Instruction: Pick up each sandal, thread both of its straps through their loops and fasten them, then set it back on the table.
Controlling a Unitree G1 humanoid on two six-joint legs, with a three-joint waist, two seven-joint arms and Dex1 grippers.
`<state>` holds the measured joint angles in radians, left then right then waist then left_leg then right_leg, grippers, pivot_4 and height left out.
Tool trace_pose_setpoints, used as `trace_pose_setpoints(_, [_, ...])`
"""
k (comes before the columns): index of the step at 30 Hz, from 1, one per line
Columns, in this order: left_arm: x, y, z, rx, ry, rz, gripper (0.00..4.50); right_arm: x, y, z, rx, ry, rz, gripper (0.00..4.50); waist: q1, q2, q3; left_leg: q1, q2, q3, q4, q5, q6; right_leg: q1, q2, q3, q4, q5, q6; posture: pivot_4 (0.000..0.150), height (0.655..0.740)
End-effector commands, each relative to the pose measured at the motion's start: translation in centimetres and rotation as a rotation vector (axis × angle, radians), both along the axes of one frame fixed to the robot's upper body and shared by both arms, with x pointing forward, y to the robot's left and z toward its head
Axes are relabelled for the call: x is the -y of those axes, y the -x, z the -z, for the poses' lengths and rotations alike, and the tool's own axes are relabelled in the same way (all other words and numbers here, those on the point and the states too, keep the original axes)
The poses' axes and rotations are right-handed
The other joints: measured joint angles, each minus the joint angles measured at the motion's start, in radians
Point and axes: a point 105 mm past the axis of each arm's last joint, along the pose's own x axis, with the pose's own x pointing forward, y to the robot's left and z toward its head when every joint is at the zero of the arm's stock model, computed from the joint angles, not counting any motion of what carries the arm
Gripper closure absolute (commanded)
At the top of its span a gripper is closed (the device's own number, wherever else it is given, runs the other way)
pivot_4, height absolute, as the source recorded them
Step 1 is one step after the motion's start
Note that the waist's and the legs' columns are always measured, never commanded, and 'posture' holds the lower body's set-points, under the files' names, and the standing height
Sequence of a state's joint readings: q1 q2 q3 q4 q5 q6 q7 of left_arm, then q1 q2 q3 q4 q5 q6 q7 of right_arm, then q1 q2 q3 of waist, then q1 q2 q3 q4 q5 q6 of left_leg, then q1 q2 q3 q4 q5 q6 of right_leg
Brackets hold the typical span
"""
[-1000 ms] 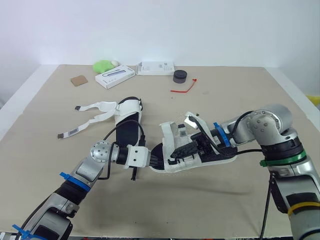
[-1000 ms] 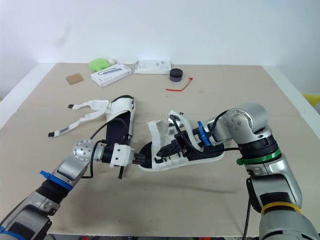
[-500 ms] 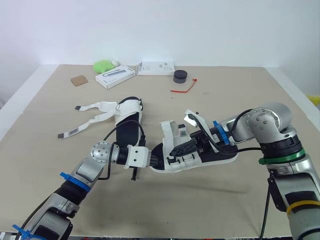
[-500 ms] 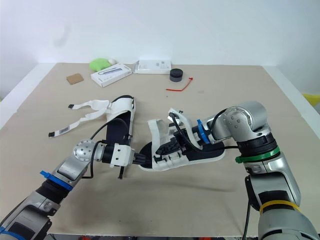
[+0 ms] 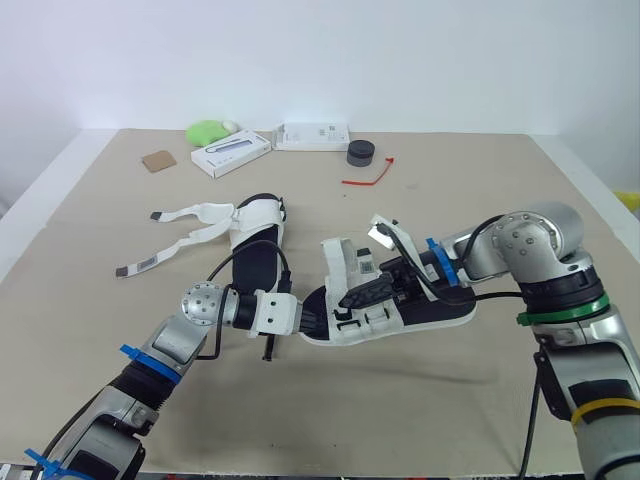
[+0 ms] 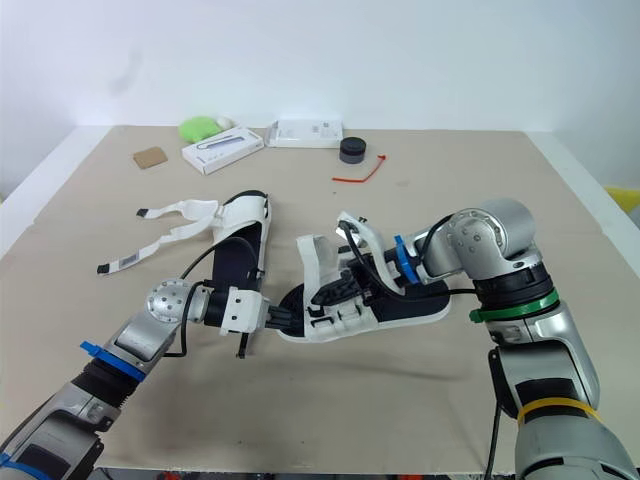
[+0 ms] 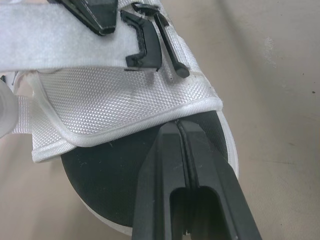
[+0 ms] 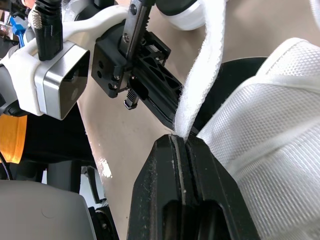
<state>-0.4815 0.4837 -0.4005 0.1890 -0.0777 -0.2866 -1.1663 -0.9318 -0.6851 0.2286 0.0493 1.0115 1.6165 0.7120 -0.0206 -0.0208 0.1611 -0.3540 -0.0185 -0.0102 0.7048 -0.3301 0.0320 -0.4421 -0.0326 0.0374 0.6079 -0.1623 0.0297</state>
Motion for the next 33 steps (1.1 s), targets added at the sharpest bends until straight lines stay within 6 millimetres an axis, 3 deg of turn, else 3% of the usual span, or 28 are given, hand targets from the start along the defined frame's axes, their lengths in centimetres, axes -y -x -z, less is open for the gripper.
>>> trace_pose_setpoints(1, [-1.0,0.6,3.6,-0.094,-0.13,-0.022,4.5,0.1,0.3,-0.6,0.02,-0.017,-0.015,4.47,0.0,0.0,0.0,0.0,0.0,0.0,0.0,0.0,0.0,0.0,0.0,0.0,0.0,0.0,0.0,0.15,0.74])
trace_pose_setpoints(9, [-1.0,0.6,3.6,-0.095,-0.129,-0.023,4.5,0.2,1.1,0.1,-0.004,-0.007,-0.037,4.47,0.0,0.0,0.0,0.0,0.0,0.0,0.0,0.0,0.0,0.0,0.0,0.0,0.0,0.0,0.0,0.15,0.74])
trace_pose_setpoints(16, [-1.0,0.6,3.6,-0.097,-0.129,-0.022,4.5,-0.3,1.6,-0.6,-0.019,-0.045,-0.069,4.47,0.0,0.0,0.0,0.0,0.0,0.0,0.0,0.0,0.0,0.0,-0.001,0.0,0.0,0.0,0.0,0.15,0.74])
trace_pose_setpoints(21, [-0.9,0.5,3.6,-0.096,-0.127,-0.023,4.5,0.0,2.2,0.3,-0.048,-0.02,-0.067,4.47,0.0,0.0,0.0,0.0,0.0,0.0,0.0,0.0,0.0,0.0,-0.001,0.0,0.0,0.0,0.0,0.15,0.74])
trace_pose_setpoints(33, [-1.0,0.4,3.6,-0.096,-0.128,-0.027,4.5,0.9,1.0,1.3,-0.033,0.038,0.02,4.47,0.0,0.0,0.0,0.0,-0.001,-0.001,0.0,0.0,0.0,0.001,-0.001,-0.001,0.0,-0.001,0.001,0.15,0.74])
